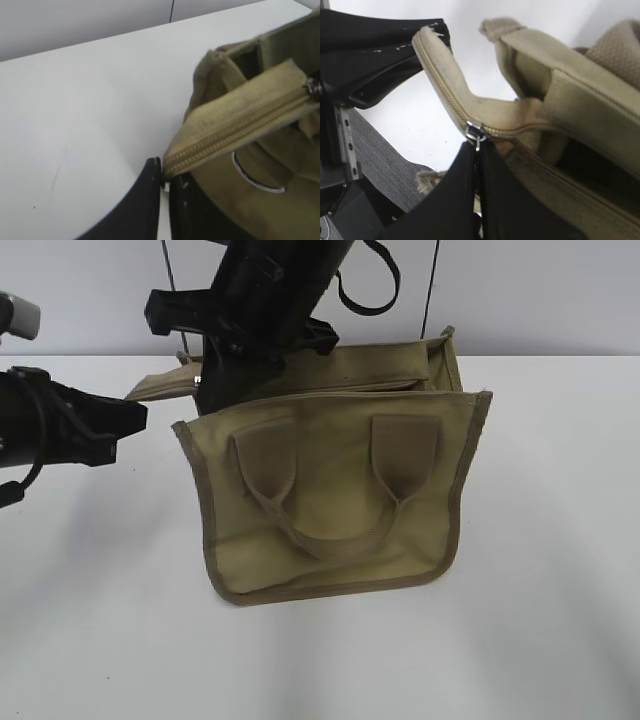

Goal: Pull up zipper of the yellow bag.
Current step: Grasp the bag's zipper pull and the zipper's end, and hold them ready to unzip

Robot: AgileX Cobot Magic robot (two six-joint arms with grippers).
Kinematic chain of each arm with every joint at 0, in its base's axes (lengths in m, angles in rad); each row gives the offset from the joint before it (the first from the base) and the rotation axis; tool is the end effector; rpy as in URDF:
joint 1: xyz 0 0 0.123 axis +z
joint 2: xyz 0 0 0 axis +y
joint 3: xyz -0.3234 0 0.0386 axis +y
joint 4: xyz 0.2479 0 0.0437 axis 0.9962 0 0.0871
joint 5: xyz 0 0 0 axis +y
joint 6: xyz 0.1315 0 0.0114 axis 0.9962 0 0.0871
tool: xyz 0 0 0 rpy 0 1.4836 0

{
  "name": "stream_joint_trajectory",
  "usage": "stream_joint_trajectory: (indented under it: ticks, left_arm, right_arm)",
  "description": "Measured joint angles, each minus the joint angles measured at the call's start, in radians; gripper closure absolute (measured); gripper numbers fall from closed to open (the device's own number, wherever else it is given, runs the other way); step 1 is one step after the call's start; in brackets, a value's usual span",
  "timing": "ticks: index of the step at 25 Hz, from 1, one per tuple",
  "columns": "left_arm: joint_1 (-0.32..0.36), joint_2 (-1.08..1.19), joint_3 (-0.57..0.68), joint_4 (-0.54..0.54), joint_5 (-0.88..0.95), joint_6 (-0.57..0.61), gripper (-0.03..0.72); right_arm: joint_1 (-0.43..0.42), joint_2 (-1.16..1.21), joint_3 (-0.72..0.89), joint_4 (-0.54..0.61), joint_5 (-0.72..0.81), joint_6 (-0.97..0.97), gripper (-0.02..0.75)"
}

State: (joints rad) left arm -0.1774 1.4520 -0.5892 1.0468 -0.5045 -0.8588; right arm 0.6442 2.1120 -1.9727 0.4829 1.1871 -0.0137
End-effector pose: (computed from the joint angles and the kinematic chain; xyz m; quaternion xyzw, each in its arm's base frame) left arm 0.2848 -0.1071 0.2306 0.2357 0.8152 -0.1966 0.4911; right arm 0.3615 0.3427 0.2783 -0.2605 0.9230 0.2716 0.0800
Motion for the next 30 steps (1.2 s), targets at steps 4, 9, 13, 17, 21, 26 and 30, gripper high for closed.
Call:
stream_joint_trajectory:
  ticks: [4,9,13,17,21,26,30]
  left_arm:
    - [-0.003,0.0,0.026,0.001,-0.02,0.0,0.68]
    - [-0.004,0.0,0.026,-0.017,-0.034,0.0,0.68]
    - [0.006,0.0,0.026,-0.042,-0.04,0.0,0.68]
    - [0.055,0.0,0.031,-0.055,0.023,0.0,0.68]
    - [0.066,0.0,0.033,-0.057,0.025,0.0,0.68]
    - [0.066,0.0,0.033,-0.052,0.021,0.0,0.68]
    - [0.066,0.0,0.033,-0.051,0.018,0.0,0.68]
  right_arm:
    - [-0.006,-0.014,0.016,0.007,-0.004,-0.021,0.752]
    - [-0.047,-0.018,0.018,0.089,-0.004,-0.043,0.752]
    - [-0.07,-0.018,0.024,0.171,-0.003,-0.089,0.752]
    - [-0.088,-0.024,0.062,0.165,0.012,-0.122,0.752]
    - [-0.09,-0.025,0.091,0.161,0.012,-0.139,0.752]
    - [-0.111,-0.046,0.092,0.12,0.014,-0.133,0.752]
    - [-0.164,-0.078,0.096,0.073,0.025,-0.124,0.752]
